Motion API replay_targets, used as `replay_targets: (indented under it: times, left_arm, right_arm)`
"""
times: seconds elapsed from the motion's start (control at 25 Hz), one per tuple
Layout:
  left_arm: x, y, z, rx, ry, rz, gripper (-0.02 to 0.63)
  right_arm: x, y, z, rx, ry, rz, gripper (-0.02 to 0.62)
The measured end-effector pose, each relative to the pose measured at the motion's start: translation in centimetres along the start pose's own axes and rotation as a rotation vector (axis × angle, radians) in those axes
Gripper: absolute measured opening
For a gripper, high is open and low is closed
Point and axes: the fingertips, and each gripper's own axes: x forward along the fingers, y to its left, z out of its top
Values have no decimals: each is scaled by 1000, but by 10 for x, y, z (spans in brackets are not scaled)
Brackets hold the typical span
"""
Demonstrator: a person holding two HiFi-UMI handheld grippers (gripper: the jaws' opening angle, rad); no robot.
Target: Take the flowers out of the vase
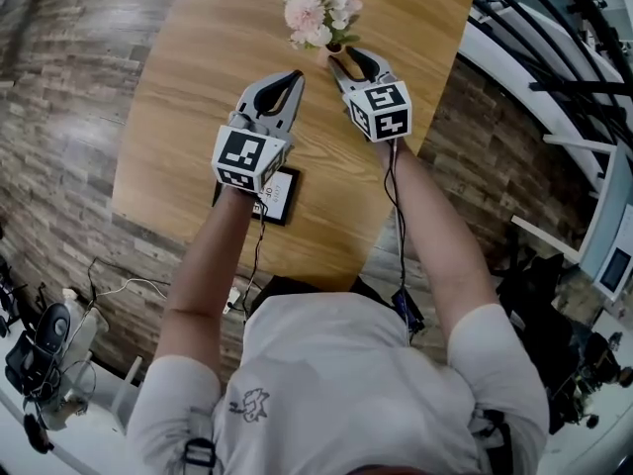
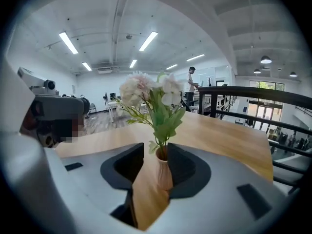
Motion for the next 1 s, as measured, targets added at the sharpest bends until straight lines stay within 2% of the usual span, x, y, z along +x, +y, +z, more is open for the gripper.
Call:
replay_targets:
  times: [0.28, 0.6, 0.84, 1.0]
  left_arm:
    - [4, 11, -10, -33, 6, 11, 5]
    - [10, 14, -18, -30, 27, 12, 5]
    - [7, 12, -19, -17, 29, 7, 4]
    - [6, 16, -25, -37, 41, 17, 5]
  right_arm:
    - [24, -4, -2, -26, 27, -17, 166]
    - [40, -9, -4, -86, 60, -28, 160]
    - [44, 0, -2, -86, 56, 3, 95]
    - [47, 0, -3, -75, 51, 12, 67]
